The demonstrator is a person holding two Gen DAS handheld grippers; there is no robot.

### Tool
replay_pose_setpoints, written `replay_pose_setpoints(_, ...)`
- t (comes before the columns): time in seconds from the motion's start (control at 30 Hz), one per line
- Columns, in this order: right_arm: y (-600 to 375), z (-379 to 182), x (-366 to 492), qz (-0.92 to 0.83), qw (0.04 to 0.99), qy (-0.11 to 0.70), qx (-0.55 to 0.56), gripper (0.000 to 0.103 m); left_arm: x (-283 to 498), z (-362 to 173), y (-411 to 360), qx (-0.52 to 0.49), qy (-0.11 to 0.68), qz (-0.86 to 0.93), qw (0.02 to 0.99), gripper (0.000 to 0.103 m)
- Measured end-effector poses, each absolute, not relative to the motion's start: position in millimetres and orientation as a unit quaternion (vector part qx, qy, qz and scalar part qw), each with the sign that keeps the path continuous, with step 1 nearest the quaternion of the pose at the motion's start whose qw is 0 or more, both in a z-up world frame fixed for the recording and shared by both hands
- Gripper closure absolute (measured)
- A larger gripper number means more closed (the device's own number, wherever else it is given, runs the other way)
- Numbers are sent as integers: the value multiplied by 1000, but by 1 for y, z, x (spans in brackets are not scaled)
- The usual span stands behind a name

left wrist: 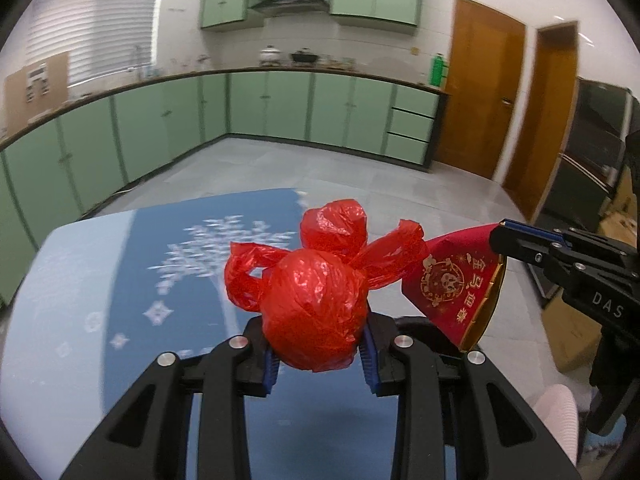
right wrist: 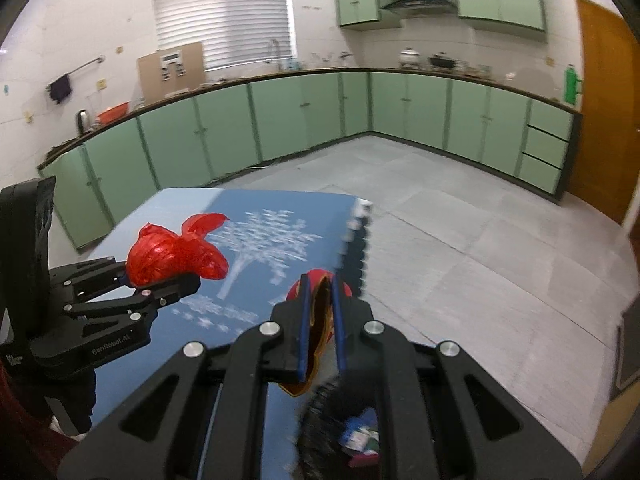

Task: Collect trash
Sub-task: 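Carry bags and packet over the bin and open both tools to drop them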

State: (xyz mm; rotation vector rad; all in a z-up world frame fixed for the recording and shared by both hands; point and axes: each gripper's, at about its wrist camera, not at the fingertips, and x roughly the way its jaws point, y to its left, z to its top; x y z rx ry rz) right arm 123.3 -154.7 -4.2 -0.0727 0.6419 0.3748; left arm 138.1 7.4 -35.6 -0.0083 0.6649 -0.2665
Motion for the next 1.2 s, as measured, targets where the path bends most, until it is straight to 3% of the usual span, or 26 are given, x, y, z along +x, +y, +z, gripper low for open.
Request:
replay_pose_setpoints(0.53,-257,-53,118,83,931,356,-5,94,154,-73,-104,32,342,-223,912,71)
replay_pose_setpoints(1.0,-274,-70,123,67,929,364,24,91,162,-87,-117,34,349,-225,909,70)
replay_pose_setpoints(1.17,-272,-76,124,60,926,372,22,84,164,-86,-119,34,353,-222,908,64)
replay_pose_setpoints(1.2,-271,-76,123,57,926,373,20,79,164,-85,-119,35,354,-221,908,58)
